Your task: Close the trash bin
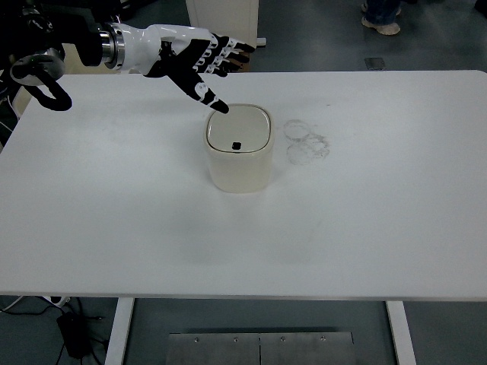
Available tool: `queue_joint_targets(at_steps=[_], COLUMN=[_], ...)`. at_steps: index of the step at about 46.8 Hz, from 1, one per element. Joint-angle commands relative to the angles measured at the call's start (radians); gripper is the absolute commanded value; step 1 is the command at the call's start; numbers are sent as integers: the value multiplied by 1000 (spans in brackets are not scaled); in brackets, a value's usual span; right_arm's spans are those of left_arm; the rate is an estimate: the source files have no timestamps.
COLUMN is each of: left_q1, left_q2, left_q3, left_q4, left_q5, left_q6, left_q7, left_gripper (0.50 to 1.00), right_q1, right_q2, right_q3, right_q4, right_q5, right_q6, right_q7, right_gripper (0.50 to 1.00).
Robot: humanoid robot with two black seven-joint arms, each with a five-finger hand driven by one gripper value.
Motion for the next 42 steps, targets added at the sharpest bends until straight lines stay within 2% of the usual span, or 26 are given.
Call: queue_joint_targets(at_steps=[1, 5, 11, 17, 27, 42], left_q1=[20, 39, 102, 174, 271, 500], left_q2=[-7, -9, -12, -36, -58, -68], left_q3=[-51, -94, -190, -270, -365, -603], left_q4=[64, 100, 121, 143, 198, 238], left_q5=[-37, -46, -95, -170, -195, -262], left_q6=[15, 15, 31, 89, 86, 84], left_q7=[-27, -60, -82, -84, -103, -137], left_gripper=[1000, 1000, 1000, 1000, 1000, 1000], right_q1=[0, 0, 0, 0, 0, 0], right_q2=[0, 0, 0, 0, 0, 0], right_q3=[0, 0, 0, 0, 0, 0], right_q4=[-1, 1, 1, -1, -1, 1], right_q5=[0, 0, 0, 0, 0, 0], right_q6=[0, 0, 0, 0, 0, 0], right_q7=[0, 0, -2, 0, 0, 0], right_gripper=[993, 993, 993, 993, 993, 993])
